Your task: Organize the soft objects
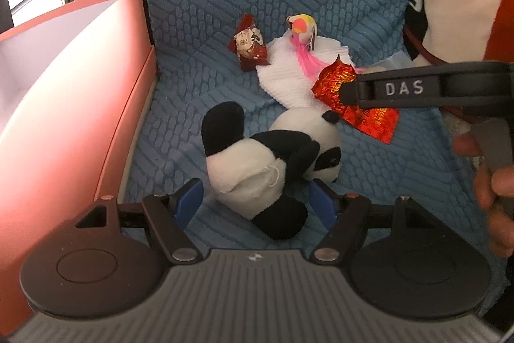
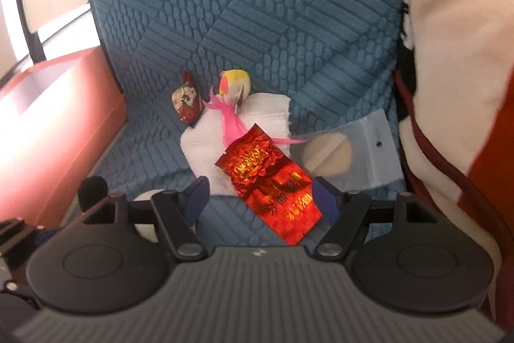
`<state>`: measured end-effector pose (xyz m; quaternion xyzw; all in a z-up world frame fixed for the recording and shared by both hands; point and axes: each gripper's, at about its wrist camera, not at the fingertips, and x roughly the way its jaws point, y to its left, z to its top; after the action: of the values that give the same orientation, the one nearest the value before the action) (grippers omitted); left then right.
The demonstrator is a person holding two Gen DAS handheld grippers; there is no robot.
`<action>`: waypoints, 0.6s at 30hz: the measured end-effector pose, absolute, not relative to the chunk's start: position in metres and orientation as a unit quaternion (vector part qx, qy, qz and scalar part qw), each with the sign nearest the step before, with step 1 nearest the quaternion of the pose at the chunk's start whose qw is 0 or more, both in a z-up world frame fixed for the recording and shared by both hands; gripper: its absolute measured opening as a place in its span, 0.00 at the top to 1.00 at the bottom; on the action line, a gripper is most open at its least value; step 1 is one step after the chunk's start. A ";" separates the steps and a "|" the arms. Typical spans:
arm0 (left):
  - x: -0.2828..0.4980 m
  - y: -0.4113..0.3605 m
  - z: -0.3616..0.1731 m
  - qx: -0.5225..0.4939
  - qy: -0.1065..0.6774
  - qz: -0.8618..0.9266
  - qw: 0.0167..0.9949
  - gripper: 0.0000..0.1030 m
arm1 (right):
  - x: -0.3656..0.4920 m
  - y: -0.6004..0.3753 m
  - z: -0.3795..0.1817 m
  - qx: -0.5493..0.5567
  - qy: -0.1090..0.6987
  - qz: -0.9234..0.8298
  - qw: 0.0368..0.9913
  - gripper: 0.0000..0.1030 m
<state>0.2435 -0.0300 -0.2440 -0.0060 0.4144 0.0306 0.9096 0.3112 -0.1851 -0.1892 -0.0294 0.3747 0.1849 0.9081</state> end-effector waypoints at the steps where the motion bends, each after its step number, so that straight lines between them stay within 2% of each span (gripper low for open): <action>1: 0.245 -0.029 -0.245 -0.008 0.415 0.032 0.909 0.25 | 0.313 -0.183 -0.191 -0.040 0.372 0.186 0.908 0.30; 18: 0.253 -0.025 -0.248 -0.004 0.422 0.038 0.906 0.26 | 0.341 -0.159 -0.212 -0.096 0.368 0.213 0.900 0.30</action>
<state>0.2531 -0.0255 -0.2480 -0.0044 0.4219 0.0385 0.9058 0.3411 -0.1585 -0.2124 -0.0958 0.3682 0.2127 0.9000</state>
